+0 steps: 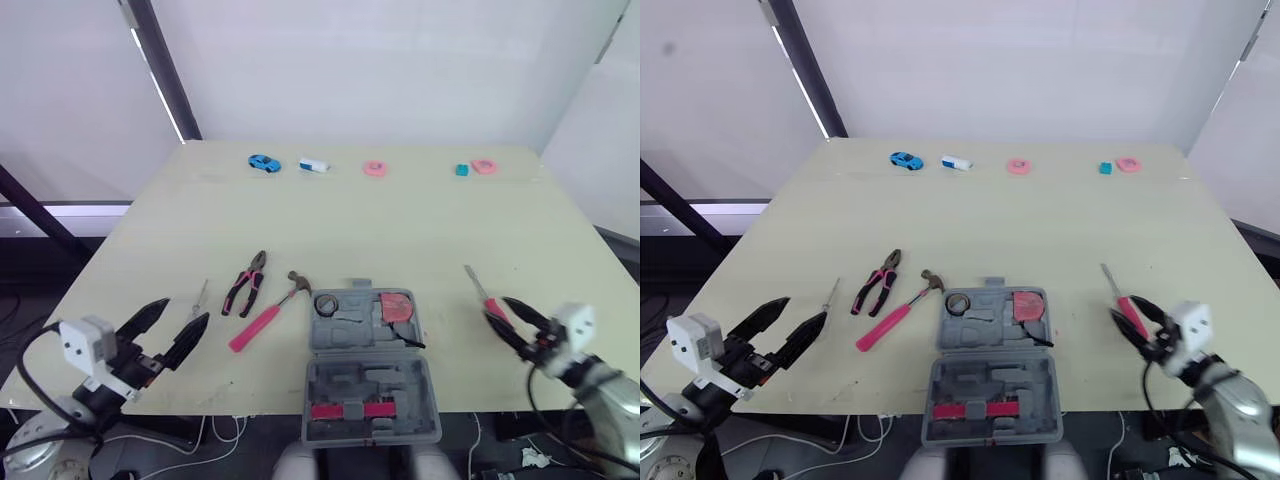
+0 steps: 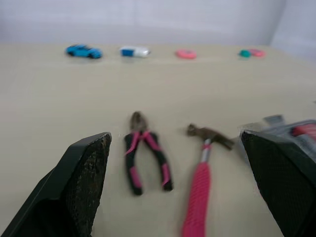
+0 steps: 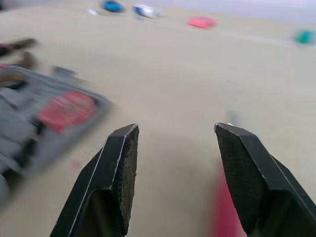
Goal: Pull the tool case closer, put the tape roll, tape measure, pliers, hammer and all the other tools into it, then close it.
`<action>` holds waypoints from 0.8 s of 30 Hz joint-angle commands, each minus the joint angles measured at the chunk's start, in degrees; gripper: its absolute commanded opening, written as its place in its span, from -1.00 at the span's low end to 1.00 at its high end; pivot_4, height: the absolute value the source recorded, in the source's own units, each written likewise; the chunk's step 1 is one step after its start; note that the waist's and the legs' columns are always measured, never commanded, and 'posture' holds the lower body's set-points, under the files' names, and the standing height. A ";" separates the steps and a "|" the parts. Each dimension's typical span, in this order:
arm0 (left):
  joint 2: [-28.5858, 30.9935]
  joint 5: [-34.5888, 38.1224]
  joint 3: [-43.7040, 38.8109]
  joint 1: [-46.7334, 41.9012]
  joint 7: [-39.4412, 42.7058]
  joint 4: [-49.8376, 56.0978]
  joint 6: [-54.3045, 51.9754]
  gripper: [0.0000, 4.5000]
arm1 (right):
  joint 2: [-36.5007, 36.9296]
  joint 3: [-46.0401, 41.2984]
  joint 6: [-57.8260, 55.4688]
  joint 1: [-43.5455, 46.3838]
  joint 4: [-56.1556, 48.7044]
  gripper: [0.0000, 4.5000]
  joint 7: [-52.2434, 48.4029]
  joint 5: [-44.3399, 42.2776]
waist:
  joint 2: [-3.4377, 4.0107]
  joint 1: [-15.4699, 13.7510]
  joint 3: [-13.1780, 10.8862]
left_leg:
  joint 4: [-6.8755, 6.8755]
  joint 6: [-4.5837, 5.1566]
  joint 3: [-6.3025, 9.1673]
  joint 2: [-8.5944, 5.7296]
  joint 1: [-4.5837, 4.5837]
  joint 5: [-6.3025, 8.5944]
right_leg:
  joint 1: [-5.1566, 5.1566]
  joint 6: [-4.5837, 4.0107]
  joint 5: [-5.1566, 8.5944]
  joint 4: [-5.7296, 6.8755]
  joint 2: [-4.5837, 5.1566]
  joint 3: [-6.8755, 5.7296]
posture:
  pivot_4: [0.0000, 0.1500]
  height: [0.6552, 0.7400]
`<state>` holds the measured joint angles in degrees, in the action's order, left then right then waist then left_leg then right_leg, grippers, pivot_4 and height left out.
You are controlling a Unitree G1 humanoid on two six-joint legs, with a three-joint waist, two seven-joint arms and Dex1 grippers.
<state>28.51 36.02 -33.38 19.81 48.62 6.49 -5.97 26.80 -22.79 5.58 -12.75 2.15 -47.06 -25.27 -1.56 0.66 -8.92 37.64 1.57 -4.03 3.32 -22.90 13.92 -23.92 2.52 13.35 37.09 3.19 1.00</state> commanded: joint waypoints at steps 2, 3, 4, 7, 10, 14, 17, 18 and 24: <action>-0.12 -1.02 -2.46 0.79 0.36 -4.49 3.47 1.00 | 0.16 -6.38 5.35 -6.78 0.52 0.15 -1.00 -1.52 | -0.05 0.00 0.04 | -0.17 -0.21 0.00 0.09 0.00 0.12 | 0.00 0.00 0.00 -0.17 0.03 0.00 | 1.00 0.99; -0.07 -1.25 -2.68 0.84 0.30 -5.67 4.04 1.00 | -0.16 -7.26 6.00 -8.37 0.77 0.15 -1.17 -1.91 | -0.08 -0.03 0.06 | -0.22 -0.23 0.00 0.07 0.01 0.13 | 0.00 0.00 0.00 -0.18 0.06 -0.01 | 1.00 0.99; -0.04 -1.46 -2.91 0.89 0.24 -6.76 4.54 1.00 | -0.47 -7.94 6.40 -9.69 1.00 0.25 -1.44 -2.49 | -0.07 -0.01 0.05 | -0.28 -0.23 0.02 0.08 0.01 0.13 | 0.00 0.00 0.00 -0.24 0.07 -0.04 | 1.00 0.99; -0.39 -1.78 -3.89 1.38 0.10 -10.45 6.38 1.00 | -1.79 -9.84 6.49 -14.18 1.89 0.80 -4.03 -5.81 | -0.09 0.16 0.06 | -0.36 -0.24 -0.01 0.14 0.01 0.14 | -0.04 0.00 0.00 -0.27 0.13 -0.03 | 1.00 0.99; -0.78 -2.29 -4.39 2.22 0.13 -12.83 7.76 1.00 | -3.06 -10.57 6.14 -17.11 2.31 0.99 -5.67 -8.03 | -0.08 0.13 0.06 | -0.43 -0.26 -0.01 0.19 0.03 0.15 | -0.04 0.00 0.00 -0.30 0.43 -0.07 | 1.00 0.99; -0.77 -2.39 -4.55 2.97 0.29 -14.38 8.71 1.00 | -3.50 -10.08 5.82 -18.07 1.74 0.99 -6.59 -8.78 | -0.06 0.15 0.05 | -0.48 -0.28 -0.06 0.22 0.02 0.17 | -0.13 0.00 0.00 -0.33 0.85 -0.31 | 1.00 0.99; -0.58 -2.47 -4.39 3.11 0.35 -14.87 9.04 1.00 | -3.40 -9.64 5.70 -17.40 2.17 0.99 -6.89 -8.59 | -0.05 0.13 0.06 | -0.47 -0.29 -0.06 0.25 0.02 0.18 | -0.13 0.01 0.00 -0.35 1.06 -0.49 | 1.00 0.99; -0.51 -2.50 -4.25 3.09 0.27 -14.68 9.06 1.00 | -3.23 -9.49 5.69 -16.94 2.57 0.99 -6.98 -8.46 | -0.05 0.14 0.06 | -0.47 -0.29 -0.06 0.26 0.03 0.18 | -0.13 0.01 0.00 -0.35 1.09 -0.53 | 1.00 0.99; 0.23 -2.75 -2.51 0.95 -0.70 -10.19 8.17 1.00 | 0.00 -6.11 0.15 -13.68 -2.01 0.99 -10.32 -10.53 | 0.02 -0.01 0.02 | -0.50 -0.37 -0.06 0.27 0.01 0.22 | -0.15 0.00 0.00 -0.36 1.52 -1.41 | 1.00 0.99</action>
<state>27.68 33.13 -35.41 21.03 48.64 -6.62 1.85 25.25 -28.62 6.62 -26.85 2.95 -56.62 -34.33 -1.54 0.65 -8.90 37.15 1.20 -4.08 3.59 -22.89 14.14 -24.06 2.52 13.35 36.73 4.70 -0.50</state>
